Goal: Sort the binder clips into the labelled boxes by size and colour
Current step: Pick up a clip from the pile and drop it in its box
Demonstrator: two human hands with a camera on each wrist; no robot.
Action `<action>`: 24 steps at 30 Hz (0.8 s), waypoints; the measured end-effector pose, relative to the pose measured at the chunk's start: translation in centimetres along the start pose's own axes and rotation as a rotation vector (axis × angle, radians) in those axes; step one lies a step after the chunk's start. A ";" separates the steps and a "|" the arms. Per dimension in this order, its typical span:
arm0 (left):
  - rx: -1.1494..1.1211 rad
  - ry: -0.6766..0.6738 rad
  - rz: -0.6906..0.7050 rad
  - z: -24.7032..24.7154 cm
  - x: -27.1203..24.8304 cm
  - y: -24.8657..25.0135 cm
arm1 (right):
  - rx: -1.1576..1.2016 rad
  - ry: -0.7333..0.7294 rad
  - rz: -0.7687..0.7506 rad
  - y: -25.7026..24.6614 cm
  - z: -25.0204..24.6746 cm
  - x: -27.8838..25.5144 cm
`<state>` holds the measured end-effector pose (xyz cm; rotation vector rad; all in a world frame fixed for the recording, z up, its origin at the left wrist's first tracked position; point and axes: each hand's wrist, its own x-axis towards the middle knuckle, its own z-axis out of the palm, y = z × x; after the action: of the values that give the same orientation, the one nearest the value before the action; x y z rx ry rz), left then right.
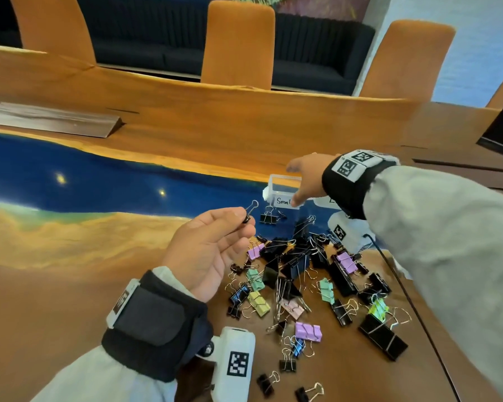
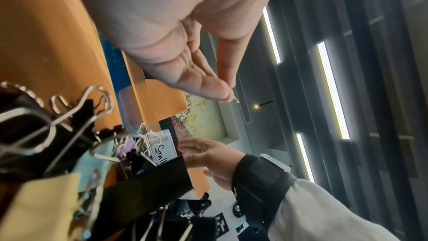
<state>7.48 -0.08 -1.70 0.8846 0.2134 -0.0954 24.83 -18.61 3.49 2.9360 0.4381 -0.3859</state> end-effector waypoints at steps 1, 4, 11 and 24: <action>0.003 -0.007 0.000 0.0 0.0 0.0 | -0.031 0.001 0.004 -0.1 0.1 0.2; 0.017 -0.024 0.006 0.1 -0.2 0.1 | -0.091 0.054 0.022 -0.1 0.2 0.4; 0.051 -0.026 0.020 0.3 -0.4 0.1 | 0.003 0.117 -0.074 1.0 -0.4 -1.1; 0.079 0.019 0.025 -0.1 -0.2 0.4 | -0.085 0.112 -0.016 -0.4 -1.8 -1.6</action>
<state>7.29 0.25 -1.46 0.9670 0.2176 -0.0727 23.60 -18.37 5.60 2.8821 0.4800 -0.1996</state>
